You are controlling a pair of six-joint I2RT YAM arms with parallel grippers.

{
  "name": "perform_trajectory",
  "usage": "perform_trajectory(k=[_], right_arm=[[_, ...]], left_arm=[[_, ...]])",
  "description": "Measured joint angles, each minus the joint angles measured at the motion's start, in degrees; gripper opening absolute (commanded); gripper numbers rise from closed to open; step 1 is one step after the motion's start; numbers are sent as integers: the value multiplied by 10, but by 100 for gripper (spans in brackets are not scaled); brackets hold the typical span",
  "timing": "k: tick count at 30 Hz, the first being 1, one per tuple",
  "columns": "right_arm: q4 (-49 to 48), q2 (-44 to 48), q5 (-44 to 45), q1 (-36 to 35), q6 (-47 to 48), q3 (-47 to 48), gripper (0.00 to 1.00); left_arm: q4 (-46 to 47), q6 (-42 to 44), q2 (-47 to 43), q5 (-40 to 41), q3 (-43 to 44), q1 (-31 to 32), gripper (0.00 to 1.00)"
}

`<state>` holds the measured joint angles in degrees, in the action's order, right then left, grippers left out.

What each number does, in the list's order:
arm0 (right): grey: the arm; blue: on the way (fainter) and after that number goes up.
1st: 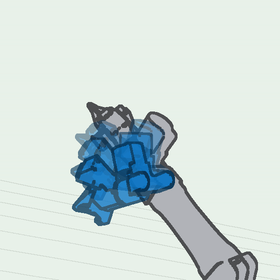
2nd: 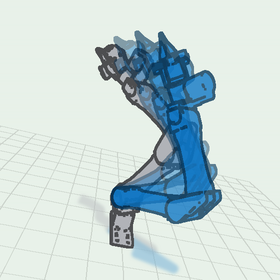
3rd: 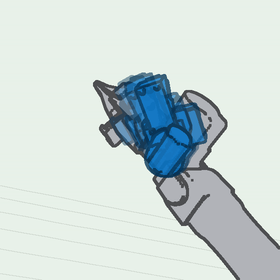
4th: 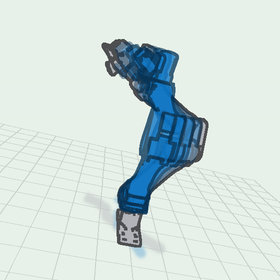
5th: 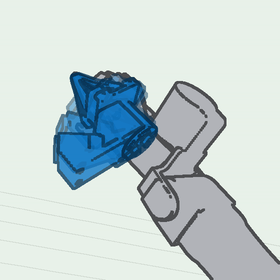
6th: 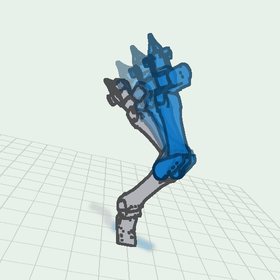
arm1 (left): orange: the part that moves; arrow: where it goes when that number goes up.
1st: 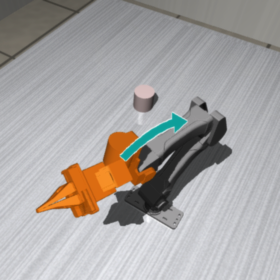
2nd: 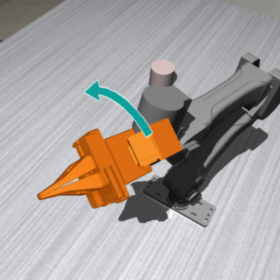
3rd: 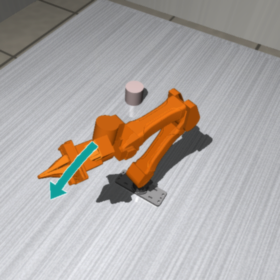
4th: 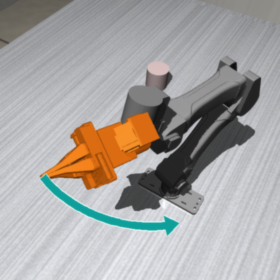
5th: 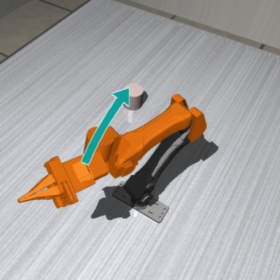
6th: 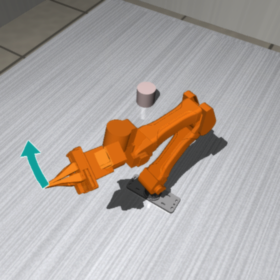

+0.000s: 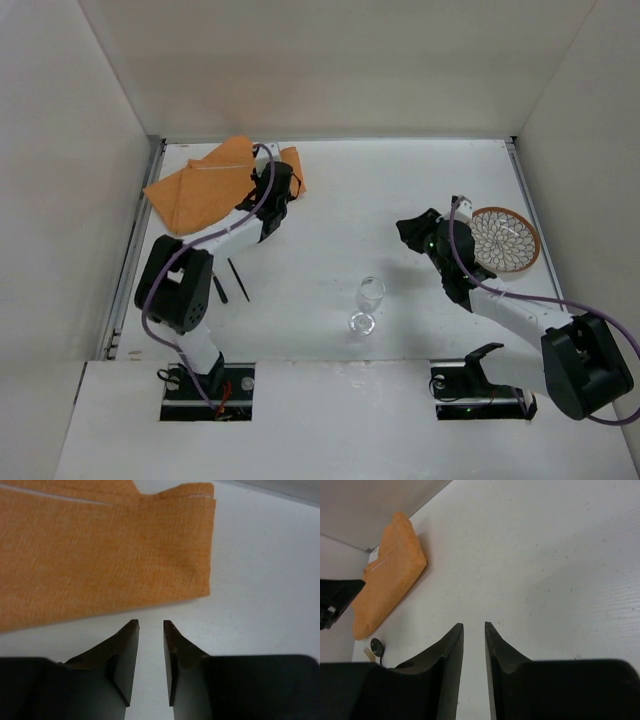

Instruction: Set the dinner table for one person

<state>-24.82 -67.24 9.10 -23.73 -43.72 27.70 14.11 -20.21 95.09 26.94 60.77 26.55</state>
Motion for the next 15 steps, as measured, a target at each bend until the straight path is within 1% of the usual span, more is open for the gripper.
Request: perform_trajectory(k=[4, 6, 8, 12, 14, 15], right_arm=[[0, -1, -3, 0, 0, 0, 39], [0, -1, -4, 0, 0, 0, 42], [0, 0, -5, 0, 0, 0, 43], [0, 3, -6, 0, 0, 0, 43], [0, 5, -6, 0, 0, 0, 44], [-1, 6, -6, 0, 0, 0, 44]], left_arm=[[-19, 52, 92, -1, 106, -1, 45], [-32, 71, 137, -3, 159, 0, 52], [-45, 86, 176, -5, 203, 0, 56], [-85, 110, 265, -6, 302, 1, 57], [-104, 121, 316, -4, 356, 1, 50], [-112, 125, 341, 0, 380, 1, 45]])
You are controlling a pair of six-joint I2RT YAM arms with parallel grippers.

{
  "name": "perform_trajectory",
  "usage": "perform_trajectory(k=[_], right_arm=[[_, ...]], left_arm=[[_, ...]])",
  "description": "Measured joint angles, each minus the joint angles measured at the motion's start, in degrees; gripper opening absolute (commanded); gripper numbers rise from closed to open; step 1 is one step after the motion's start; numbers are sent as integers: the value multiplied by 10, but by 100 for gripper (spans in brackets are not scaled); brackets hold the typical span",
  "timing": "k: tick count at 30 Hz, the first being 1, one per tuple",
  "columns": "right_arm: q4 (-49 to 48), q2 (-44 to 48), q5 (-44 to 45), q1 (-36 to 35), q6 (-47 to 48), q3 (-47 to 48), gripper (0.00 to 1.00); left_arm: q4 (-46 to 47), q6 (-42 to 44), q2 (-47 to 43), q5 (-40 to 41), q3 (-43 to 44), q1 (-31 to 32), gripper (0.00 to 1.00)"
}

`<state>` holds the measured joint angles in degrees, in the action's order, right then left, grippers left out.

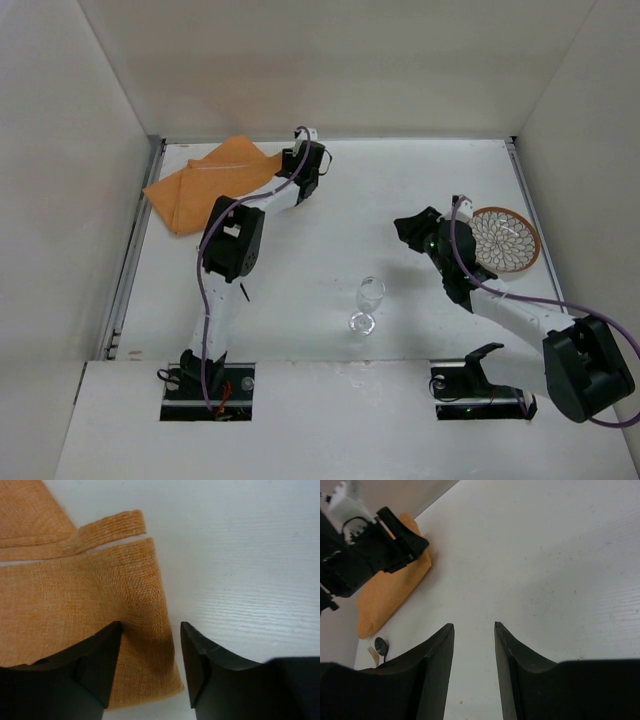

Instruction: Set the dinner table for one person

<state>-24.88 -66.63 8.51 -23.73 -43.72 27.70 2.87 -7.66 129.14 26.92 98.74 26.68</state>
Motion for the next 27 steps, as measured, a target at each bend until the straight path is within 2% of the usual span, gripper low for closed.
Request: perform_trajectory(k=[4, 7, 12, 18, 24, 27], right_arm=[[0, 3, -2, 0, 0, 0, 45], [0, 6, -6, 0, 0, 0, 45], [0, 27, -11, 0, 0, 0, 45], [0, 45, -13, 1, 0, 0, 45], [0, 46, -12, 5, 0, -3, 44], [1, 58, -9, 13, 0, -8, 44]], left_arm=[[-27, 22, 71, 23, 57, 5, 20], [-36, 39, 96, 41, 92, 11, 10], [-36, 59, 119, 25, 156, 18, 7], [-14, 78, 158, -46, 217, 32, 7], [8, 84, 167, -137, 226, 53, 8], [19, 66, 167, -172, 226, 63, 11]])
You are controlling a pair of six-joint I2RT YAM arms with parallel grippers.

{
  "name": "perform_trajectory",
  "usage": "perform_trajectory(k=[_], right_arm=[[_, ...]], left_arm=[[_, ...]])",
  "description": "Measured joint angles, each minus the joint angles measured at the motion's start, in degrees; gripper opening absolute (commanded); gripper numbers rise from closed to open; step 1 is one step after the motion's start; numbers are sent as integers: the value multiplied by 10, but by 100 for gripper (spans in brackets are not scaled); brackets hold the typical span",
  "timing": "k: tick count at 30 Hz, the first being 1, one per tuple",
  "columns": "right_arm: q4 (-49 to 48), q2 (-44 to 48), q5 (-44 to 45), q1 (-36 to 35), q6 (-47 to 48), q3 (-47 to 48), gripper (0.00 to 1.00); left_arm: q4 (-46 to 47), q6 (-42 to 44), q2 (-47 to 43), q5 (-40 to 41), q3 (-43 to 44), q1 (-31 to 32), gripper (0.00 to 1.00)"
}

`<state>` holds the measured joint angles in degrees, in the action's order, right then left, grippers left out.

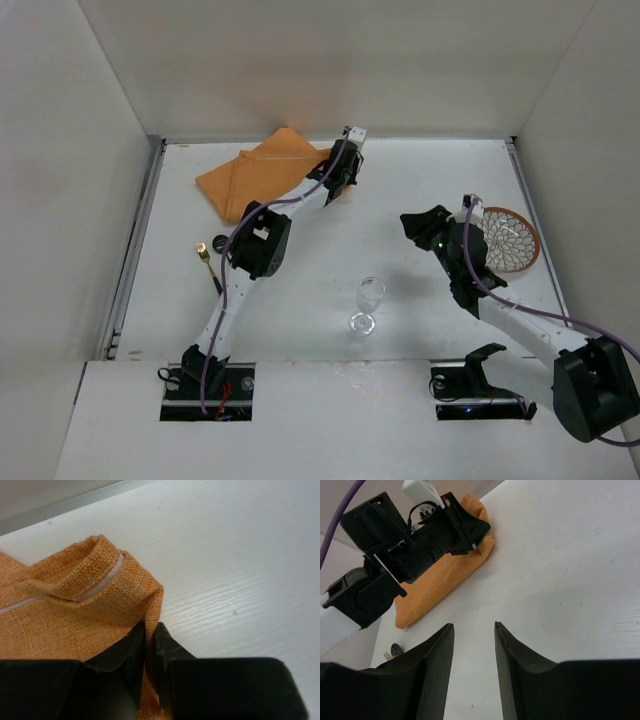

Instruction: Set the dinner table for one person

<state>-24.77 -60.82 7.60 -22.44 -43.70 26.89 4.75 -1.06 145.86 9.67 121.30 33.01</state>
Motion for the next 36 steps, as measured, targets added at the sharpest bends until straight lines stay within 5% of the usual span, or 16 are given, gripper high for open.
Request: perform_trajectory(k=[4, 7, 10, 16, 23, 30, 36], right_arm=[[-1, 9, 7, 4, 0, -4, 44], [-1, 8, 9, 4, 0, -4, 44], [-1, 8, 10, 4, 0, -4, 44], [-1, 8, 10, 4, 1, -5, 44], [-2, -22, 9, 3, 0, -5, 44], [-1, -35, 2, -3, 0, -4, 45], [-2, -45, -1, -13, 4, -2, 52]], left_arm=[[20, -48, 0, -35, 0, 11, 25], [40, -103, -4, -64, 0, 14, 57], [61, -142, -31, -81, -24, 15, 72], [90, -182, -195, -68, -204, -25, 68], [123, -223, -362, 18, -404, -160, 67], [105, -259, -377, 97, -530, -211, 56], [100, -269, -354, 118, -542, -213, 40]])
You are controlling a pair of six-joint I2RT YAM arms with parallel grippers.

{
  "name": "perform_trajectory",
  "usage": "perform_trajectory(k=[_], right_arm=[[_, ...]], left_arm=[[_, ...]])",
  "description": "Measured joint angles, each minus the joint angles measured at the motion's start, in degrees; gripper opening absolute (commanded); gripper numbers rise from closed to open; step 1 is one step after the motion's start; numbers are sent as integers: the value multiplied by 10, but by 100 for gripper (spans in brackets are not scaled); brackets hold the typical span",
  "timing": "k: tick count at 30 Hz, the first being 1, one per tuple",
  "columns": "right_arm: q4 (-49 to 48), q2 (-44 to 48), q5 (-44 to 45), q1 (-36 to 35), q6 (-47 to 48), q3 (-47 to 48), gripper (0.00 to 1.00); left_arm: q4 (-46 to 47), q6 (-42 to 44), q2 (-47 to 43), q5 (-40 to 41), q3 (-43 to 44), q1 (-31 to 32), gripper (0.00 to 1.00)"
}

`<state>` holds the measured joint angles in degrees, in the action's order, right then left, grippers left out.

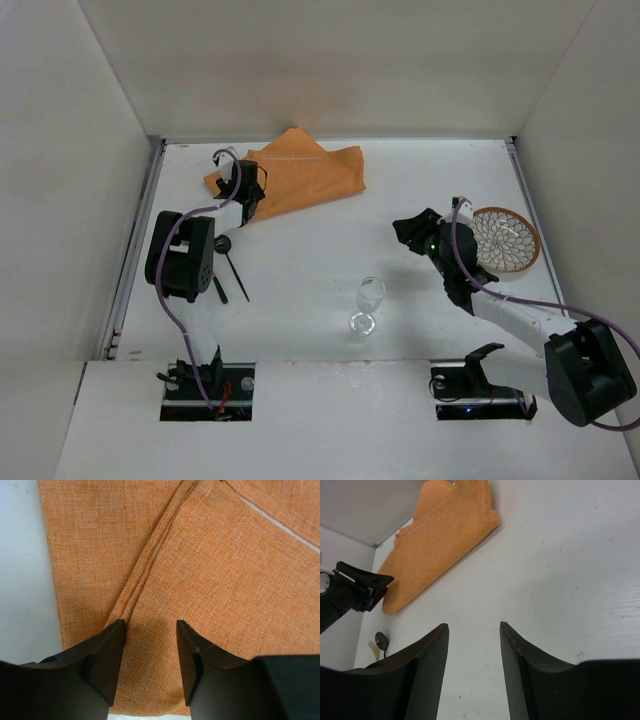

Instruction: Set the dinner table for one person

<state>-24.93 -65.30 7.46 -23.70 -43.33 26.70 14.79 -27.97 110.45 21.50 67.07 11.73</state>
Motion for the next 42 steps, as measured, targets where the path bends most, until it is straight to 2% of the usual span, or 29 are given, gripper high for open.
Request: perform_trajectory(k=[8, 15, 17, 21, 25, 30, 34, 38, 42], right_arm=[[0, 0, 0, -1, 1, 2, 55], [0, -5, 0, -4, 2, 3, 65], [0, -5, 0, -4, 3, 3, 66], [0, -5, 0, -4, 5, 3, 69], [0, -5, 0, -4, 8, 3, 69], [0, -12, 0, -4, 11, 4, 70], [0, -12, 0, -4, 11, 6, 70], [0, -12, 0, -4, 12, 6, 71], [0, -13, 1, -4, 15, 6, 71]], left_arm=[[24, -46, 20, -29, -20, 24, 30], [89, -113, 12, -55, -62, 102, 29], [113, -140, 3, -60, -85, 129, 34], [154, -190, -19, -65, -127, 165, 53], [161, -209, -55, -69, -162, 181, 57], [145, -208, -111, -68, -189, 168, 57], [142, -199, -136, -70, -191, 134, 59], [127, -185, -122, -80, -176, 84, 59], [106, -169, -64, -101, -120, 45, 59]])
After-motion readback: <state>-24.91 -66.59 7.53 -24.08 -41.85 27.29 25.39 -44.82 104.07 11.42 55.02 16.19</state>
